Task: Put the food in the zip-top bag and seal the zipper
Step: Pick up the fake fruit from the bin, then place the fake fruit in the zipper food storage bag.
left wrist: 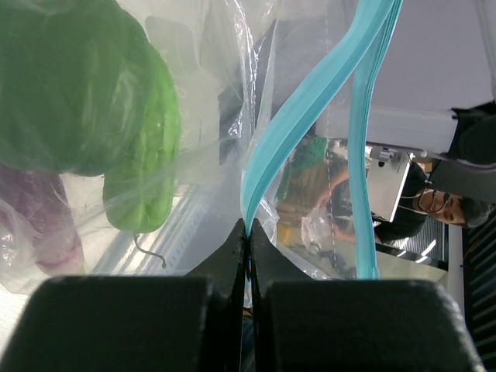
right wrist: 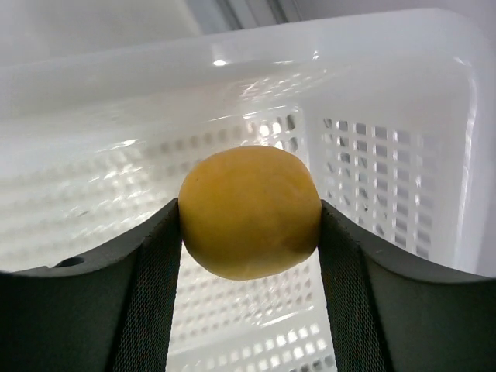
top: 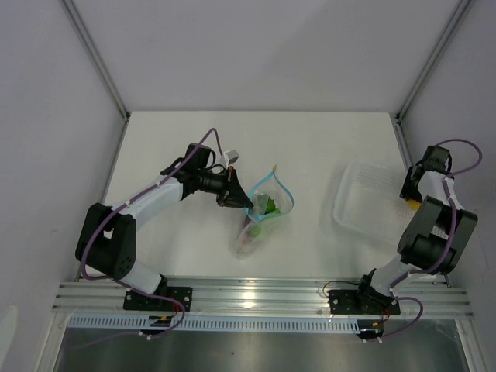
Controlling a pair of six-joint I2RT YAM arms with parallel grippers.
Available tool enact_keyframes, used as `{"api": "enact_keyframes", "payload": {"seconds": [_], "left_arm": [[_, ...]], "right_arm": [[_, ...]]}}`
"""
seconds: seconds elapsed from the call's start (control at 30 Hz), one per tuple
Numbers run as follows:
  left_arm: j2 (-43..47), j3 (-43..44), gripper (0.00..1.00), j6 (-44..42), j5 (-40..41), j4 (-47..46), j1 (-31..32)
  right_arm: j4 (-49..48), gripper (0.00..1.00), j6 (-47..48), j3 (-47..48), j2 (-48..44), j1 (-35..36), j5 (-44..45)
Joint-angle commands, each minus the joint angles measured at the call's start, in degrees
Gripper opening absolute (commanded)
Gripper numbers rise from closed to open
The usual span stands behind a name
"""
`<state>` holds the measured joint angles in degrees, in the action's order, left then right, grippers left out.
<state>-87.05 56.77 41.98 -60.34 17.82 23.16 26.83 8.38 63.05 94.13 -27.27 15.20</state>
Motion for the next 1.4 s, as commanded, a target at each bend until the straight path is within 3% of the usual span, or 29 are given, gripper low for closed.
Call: {"api": "enact_keyframes", "payload": {"seconds": [0.0,0.17,0.4,0.43,0.57,0.67,0.9,1.07,1.1,1.13,1.17,1.37], "left_arm": [[1.09,2.29,0.01,-1.11,-0.31,0.63,-0.48],[1.61,2.82,0.01,-1.37,0.31,1.34,-0.48],[2.41,2.38,0.01,0.03,1.10,0.10,-0.48],[2.49,2.55,0.01,0.04,1.27,0.28,-0.48],[3.02,2.90,0.01,0.38,1.71,0.46,-0.48],[3.46,2.91,0.01,0.65,2.15,0.46,-0.31],[4.34,3.69,0.01,0.91,2.86,0.98,-0.13],[5.39,4.57,0.01,1.09,3.30,1.34,-0.04],[5.57,4.57,0.01,1.18,3.30,1.25,-0.04],[5.74,4.57,0.00,1.09,3.30,1.33,-0.04],[6.27,4.66,0.01,1.09,3.47,1.34,-0.04],[7.50,5.45,0.01,0.48,4.44,2.47,-0.04]], "right_arm": [[4.71,0.20,-5.55,4.18,-7.72,3.60,-3.59],[12.27,0.21,-9.42,9.98,-13.43,18.01,-7.20],[14.74,0.19,-11.37,15.52,-20.38,39.37,-31.60],[14.83,0.19,-11.63,16.05,-20.56,44.70,-33.20],[16.41,0.22,-13.82,18.25,-19.34,55.27,-37.43],[16.76,0.25,-14.62,20.00,-18.11,60.82,-37.00],[17.20,0.29,-16.55,21.42,-17.14,66.38,-35.59],[19.92,0.52,-17.95,20.89,-15.65,67.43,-33.58],[21.41,0.70,-19.62,21.06,-15.29,67.43,-32.00],[22.29,0.78,-19.81,22.37,-14.07,67.43,-31.90],[23.69,0.99,-19.72,23.17,-13.45,67.43,-32.42],[27.03,0.99,-24.64,32.21,-11.17,66.82,-29.43]]}}
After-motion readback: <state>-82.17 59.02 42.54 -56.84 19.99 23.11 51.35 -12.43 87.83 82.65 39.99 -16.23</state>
